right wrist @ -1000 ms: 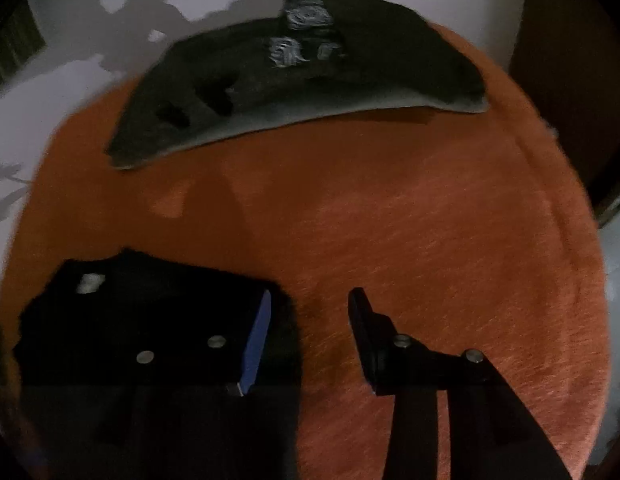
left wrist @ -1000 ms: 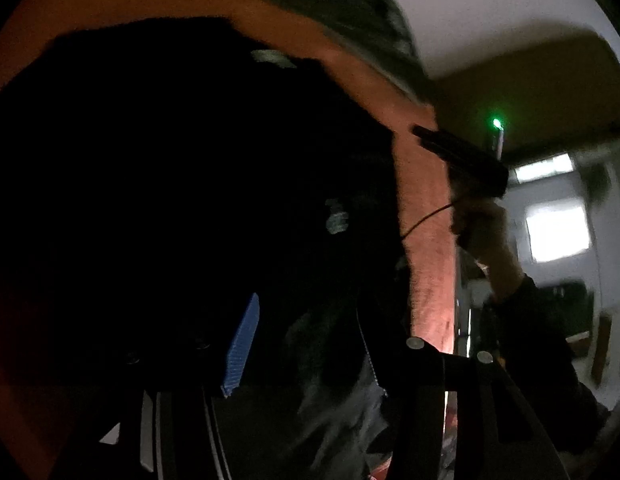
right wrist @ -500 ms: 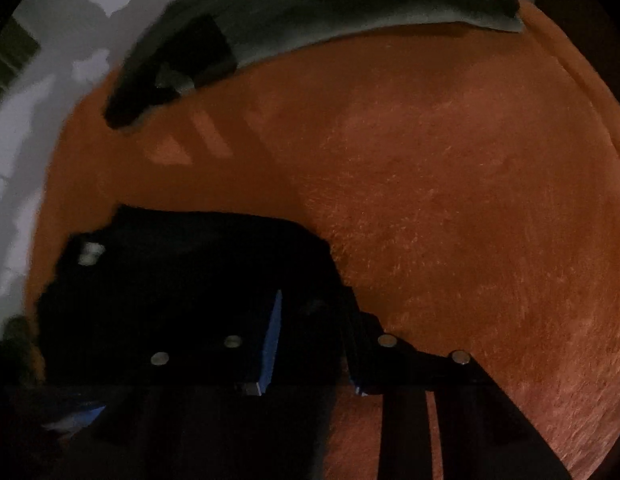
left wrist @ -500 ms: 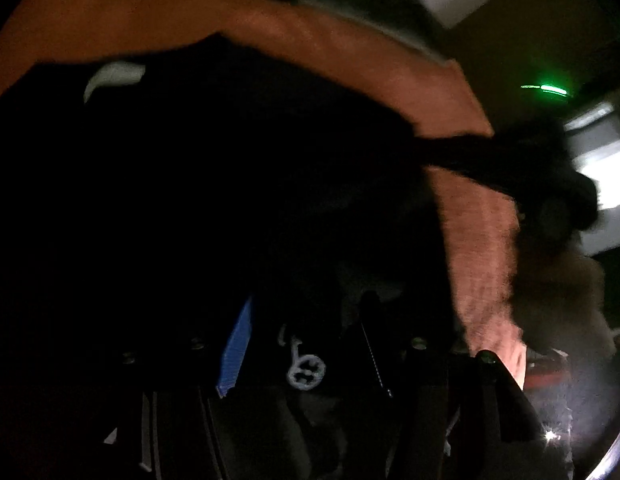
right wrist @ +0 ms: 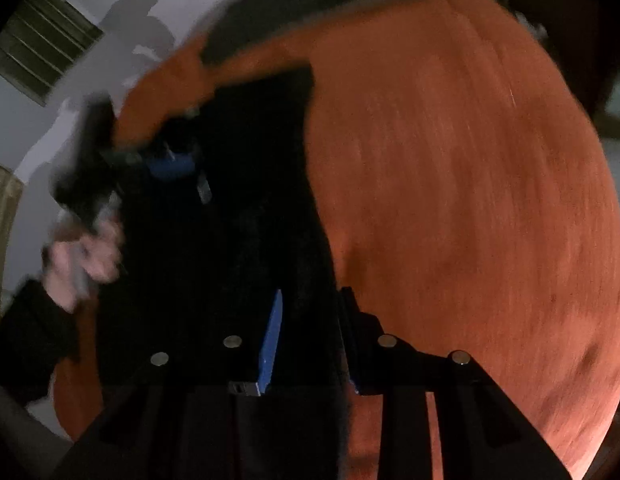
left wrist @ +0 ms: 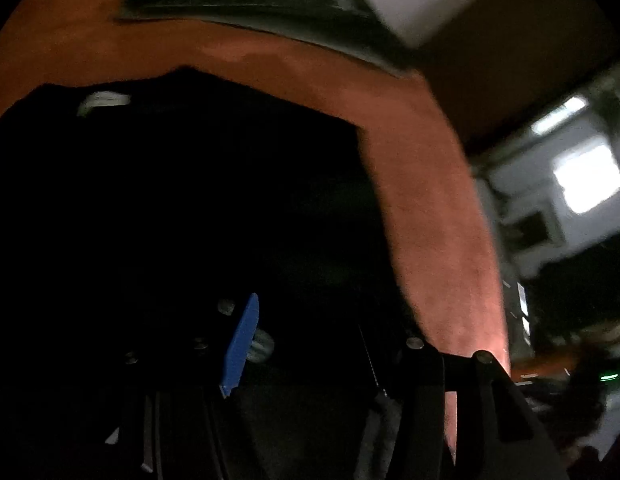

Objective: Fold clothes

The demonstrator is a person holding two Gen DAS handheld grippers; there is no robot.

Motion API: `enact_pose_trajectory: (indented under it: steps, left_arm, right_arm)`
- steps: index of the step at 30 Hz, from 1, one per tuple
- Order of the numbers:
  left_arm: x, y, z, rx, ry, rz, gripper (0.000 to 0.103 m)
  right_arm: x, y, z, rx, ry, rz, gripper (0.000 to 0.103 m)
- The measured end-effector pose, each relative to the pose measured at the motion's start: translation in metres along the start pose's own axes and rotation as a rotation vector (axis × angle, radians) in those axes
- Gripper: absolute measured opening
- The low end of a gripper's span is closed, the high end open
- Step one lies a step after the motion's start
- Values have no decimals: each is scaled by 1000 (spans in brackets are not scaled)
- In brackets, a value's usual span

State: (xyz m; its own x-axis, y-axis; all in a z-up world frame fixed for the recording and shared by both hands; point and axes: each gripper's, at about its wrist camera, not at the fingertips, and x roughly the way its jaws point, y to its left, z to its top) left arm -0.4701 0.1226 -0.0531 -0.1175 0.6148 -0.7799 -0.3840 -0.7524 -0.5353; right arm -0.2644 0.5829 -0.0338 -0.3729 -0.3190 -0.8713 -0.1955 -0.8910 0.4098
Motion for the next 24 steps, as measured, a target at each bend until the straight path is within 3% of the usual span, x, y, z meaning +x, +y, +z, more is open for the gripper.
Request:
enact_pose_trajectory:
  steps: [2,3,6,9,12,16,18,20,24]
  left_arm:
    - [9,-17,-11,30,54,-77,53]
    - [17,-22,-16,51,78,-70,53]
    - [38,-28,-27,115,112,44,53]
    - [40,-17,-35,92,133,82,53]
    - [16,-16,-47,68,118,17,53]
    - [-16,-15,-63,37,98,-69,53]
    - [-24,-15,-71,34,99,-87,53]
    - [-27,-12,-78,41,106,-83,53]
    - [-25,-6,-79,27,112,-64,53]
  right_arm:
    - [15,-11,-25,52,72,14,28]
    - [23,-16,-38,78,110,22,28]
    - [33,-33,-74,106,201,-71,25]
    - [12,-42,-89,143,184,-59,25]
    - [-9,-46,-104,168,172,4,27]
    - [4,-54,-143,248,313,100,27]
    - [4,-59,-153,292,339,107,27]
    - [2,-65,-162,336,357,107,7]
    - [-2,-71,-177,391,394,90,4]
